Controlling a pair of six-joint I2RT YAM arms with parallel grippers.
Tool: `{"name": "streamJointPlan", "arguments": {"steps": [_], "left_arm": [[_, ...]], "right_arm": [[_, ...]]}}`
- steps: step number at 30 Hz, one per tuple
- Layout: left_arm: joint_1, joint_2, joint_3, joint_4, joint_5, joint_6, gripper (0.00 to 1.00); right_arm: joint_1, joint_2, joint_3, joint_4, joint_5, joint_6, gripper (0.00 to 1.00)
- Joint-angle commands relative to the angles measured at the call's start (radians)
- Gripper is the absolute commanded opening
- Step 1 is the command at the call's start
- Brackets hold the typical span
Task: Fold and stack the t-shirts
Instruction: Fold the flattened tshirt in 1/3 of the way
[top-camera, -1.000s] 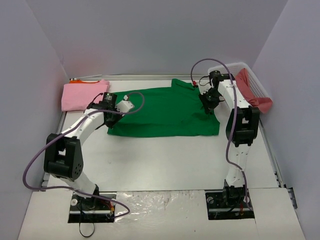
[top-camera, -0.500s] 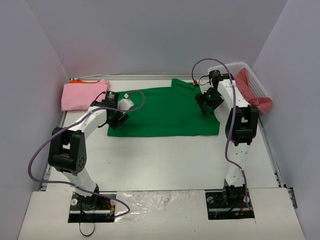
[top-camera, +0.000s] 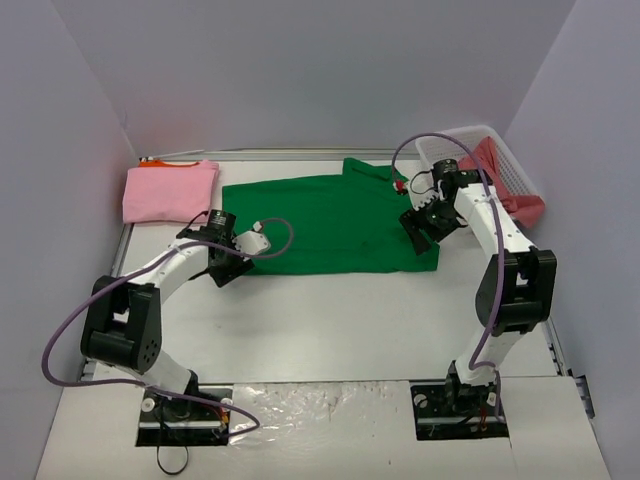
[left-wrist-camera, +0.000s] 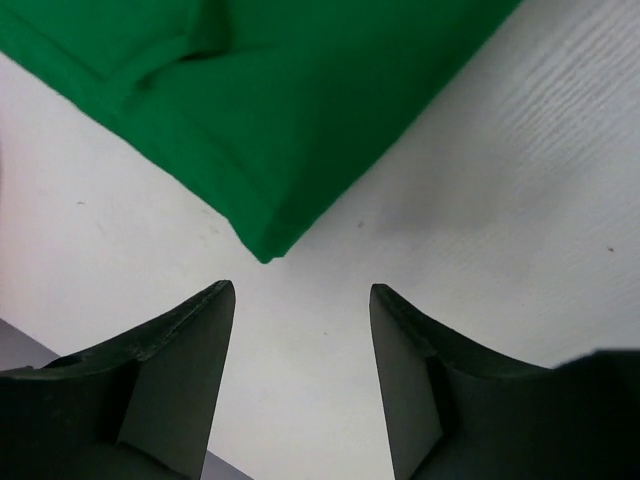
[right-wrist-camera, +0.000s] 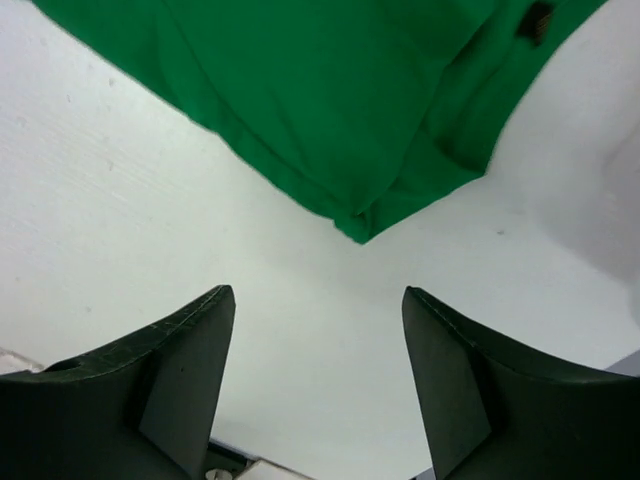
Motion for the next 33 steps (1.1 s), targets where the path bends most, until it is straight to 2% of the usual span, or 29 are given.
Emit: {"name": "streamJointPlan", "arguments": {"steps": [1, 9, 17, 20, 21, 22, 26, 29, 30, 32, 33], "left_arm": [[-0.007, 0.004, -0.016, -0.002, 0.027, 0.081, 0.55], [-0.007, 0.108, 0.003, 0.014, -0.005, 0.083, 0.55], [-0.007, 0.157, 0.037, 0.039, -0.022, 0.067, 0.56], [-0.007, 0.174, 0.048, 0.033, -0.017, 0.066, 0.33], [-0.007, 0.177, 0.054, 0.031, -0.019, 0.066, 0.06], [-0.007, 0.182, 0.056, 0.027, -0.02, 0.066, 0.03], [-0.007, 0.181, 0.054, 0.018, -0.016, 0.069, 0.03], [-0.007, 0.173, 0.051, 0.016, -0.016, 0.071, 0.02], [-0.007, 0.171, 0.05, 0.014, -0.019, 0.071, 0.02], [-0.007, 0.168, 0.046, 0.014, -0.022, 0.071, 0.02], [-0.007, 0.165, 0.045, 0.014, -0.022, 0.072, 0.02]], "right_arm": [[0.007, -0.014, -0.088, -0.033, -0.011, -0.038, 0.64], [0.004, 0.015, -0.183, 0.021, 0.009, -0.031, 0.63], [-0.002, 0.124, -0.139, 0.041, 0.033, -0.025, 0.63], [-0.004, 0.15, -0.131, 0.049, 0.052, -0.023, 0.63], [-0.007, 0.165, -0.131, 0.056, 0.058, -0.02, 0.62], [-0.009, 0.173, -0.131, 0.059, 0.061, -0.019, 0.62], [-0.021, 0.195, -0.146, 0.075, 0.078, -0.02, 0.6], [-0.032, 0.189, -0.168, 0.084, 0.09, -0.023, 0.52], [-0.033, 0.184, -0.181, 0.084, 0.095, -0.025, 0.48], [-0.036, 0.17, -0.194, 0.09, 0.095, -0.029, 0.33], [-0.039, 0.169, -0.201, 0.092, 0.095, -0.029, 0.32]]}}
